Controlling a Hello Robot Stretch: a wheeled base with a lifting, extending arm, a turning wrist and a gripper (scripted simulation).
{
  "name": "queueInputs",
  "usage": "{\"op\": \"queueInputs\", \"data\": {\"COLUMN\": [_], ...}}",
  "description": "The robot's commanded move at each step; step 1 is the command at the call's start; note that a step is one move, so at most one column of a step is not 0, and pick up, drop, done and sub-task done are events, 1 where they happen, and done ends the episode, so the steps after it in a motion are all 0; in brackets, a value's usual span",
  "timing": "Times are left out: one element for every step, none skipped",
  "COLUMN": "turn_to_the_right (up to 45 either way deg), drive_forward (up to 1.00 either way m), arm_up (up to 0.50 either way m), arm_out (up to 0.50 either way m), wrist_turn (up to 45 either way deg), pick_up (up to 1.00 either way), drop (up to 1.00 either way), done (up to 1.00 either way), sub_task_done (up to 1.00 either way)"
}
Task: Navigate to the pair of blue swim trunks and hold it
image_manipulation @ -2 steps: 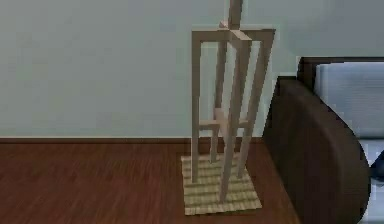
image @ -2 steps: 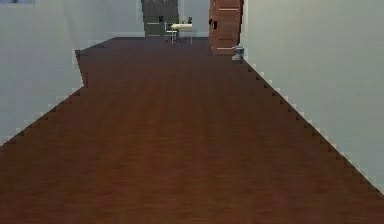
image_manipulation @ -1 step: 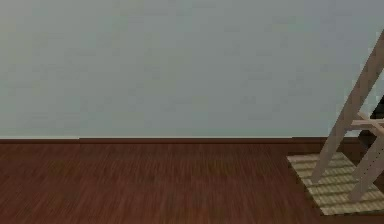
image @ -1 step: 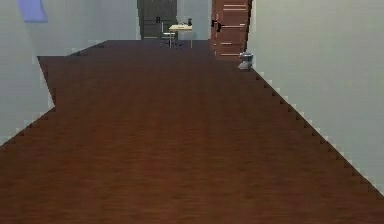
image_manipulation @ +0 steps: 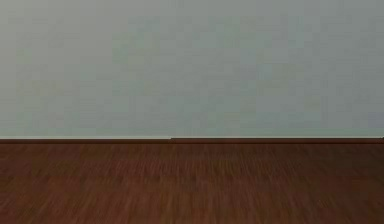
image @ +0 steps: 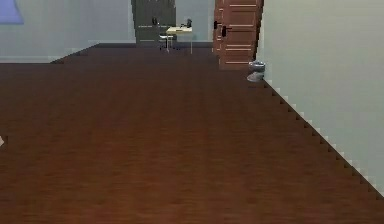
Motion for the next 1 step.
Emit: {"op": "queueInputs", "data": {"turn_to_the_right": [0.0], "drive_forward": [1.00], "arm_up": [0.00], "arm_out": [0.00], "wrist_turn": [0.0], "pick_up": [0.00], "drop": [0.00], "done": [0.00], "sub_task_done": [0.00]}}
